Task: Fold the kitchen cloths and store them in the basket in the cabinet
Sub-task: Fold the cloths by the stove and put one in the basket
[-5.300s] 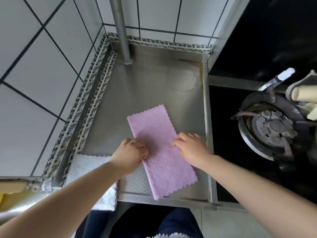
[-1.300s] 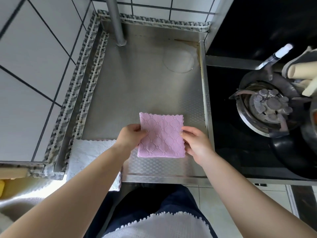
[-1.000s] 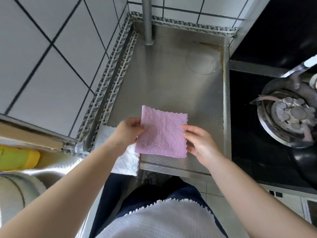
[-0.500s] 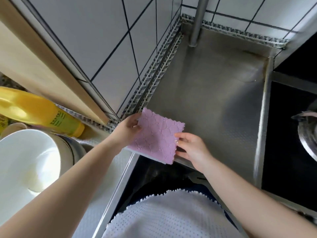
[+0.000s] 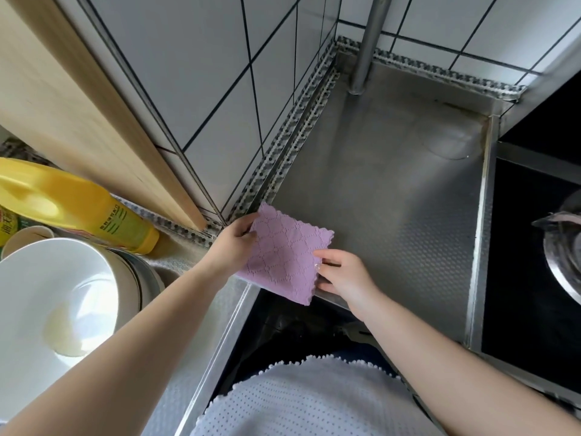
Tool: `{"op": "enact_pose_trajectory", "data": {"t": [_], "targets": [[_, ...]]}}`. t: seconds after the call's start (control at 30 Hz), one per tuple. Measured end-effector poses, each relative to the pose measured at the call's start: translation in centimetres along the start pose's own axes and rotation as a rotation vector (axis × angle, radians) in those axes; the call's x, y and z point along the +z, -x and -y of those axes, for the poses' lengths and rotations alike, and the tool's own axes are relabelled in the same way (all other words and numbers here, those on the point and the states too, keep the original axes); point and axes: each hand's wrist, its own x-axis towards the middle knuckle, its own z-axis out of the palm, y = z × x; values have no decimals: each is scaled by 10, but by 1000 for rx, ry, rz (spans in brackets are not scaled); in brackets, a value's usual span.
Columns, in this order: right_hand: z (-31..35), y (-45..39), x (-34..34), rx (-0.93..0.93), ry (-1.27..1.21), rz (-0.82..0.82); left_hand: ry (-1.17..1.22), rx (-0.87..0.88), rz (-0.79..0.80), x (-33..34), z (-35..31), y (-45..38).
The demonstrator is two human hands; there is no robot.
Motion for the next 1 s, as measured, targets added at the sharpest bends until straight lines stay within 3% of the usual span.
{"op": "enact_pose_trajectory", "data": {"t": [0.1,0.23,0.3,0.4,0.5,0.77,0.9,1.0], "targets": [[-6,-2,-1,-37,73,-38,-209,91,44,2,-2,8],[-13,-5,3,-443,584,-284,-599,460,-42,15,4,14],[-10,-6,16,-582,780,-262,-726,532,-19,23,6,9],[-16,-14,34,-620,1099,-235,-856,527,56,33,12,-4],[-30,-26,35,-564,1258,-198,-969,530,103,37,27,-10],[-43,-29,11,-521,1394,-136,-892,471,85,35,42,-13],[-41,-26,8,-589,1198,-128,-850,488,129,28,45,-14],[-43,-13,-1,-636,1032,-219,-665,491,97,18,46,-3]]}}
